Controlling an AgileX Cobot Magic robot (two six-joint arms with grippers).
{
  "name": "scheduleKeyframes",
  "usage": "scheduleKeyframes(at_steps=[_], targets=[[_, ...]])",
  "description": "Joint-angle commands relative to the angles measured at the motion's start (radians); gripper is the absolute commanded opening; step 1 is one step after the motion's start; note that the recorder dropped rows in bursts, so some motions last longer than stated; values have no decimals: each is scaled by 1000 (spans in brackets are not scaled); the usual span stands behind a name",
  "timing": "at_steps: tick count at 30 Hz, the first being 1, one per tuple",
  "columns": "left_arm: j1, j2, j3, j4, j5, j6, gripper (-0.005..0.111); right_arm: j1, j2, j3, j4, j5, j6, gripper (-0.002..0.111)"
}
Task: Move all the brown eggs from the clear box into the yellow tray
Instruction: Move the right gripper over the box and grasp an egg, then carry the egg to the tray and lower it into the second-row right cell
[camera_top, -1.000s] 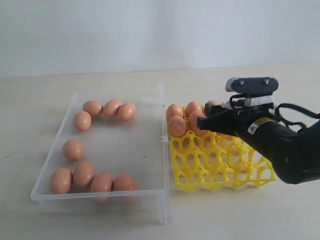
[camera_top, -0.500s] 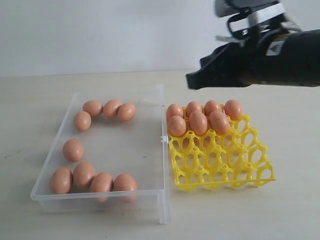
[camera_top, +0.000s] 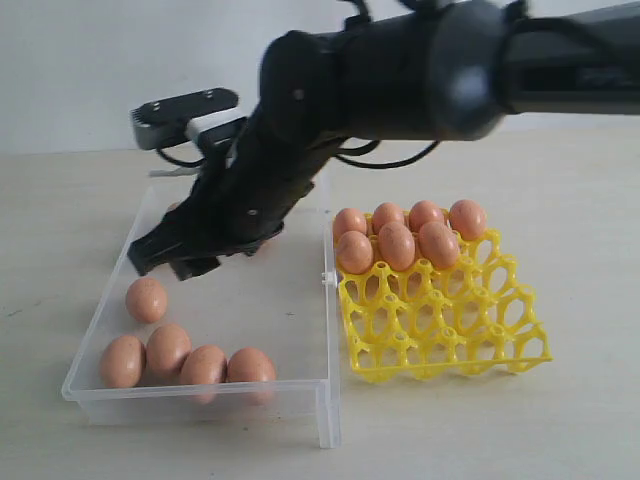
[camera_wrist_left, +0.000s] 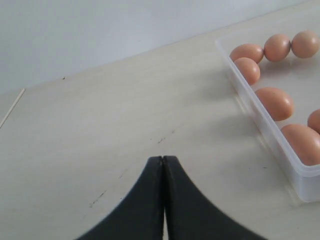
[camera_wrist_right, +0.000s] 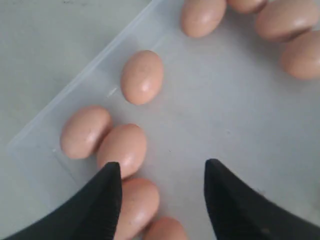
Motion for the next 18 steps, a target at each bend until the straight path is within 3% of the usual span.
scheduleKeyframes(at_steps=[1, 11, 18], targets=[[2, -6, -4, 0, -6, -5, 0, 26, 161, -219, 13, 102, 6, 57], [2, -6, -4, 0, -6, -5, 0, 30, 476, -642, 13, 296, 82, 57], [2, -6, -4, 0, -6, -5, 0, 30, 561, -745, -17, 308, 113, 57]])
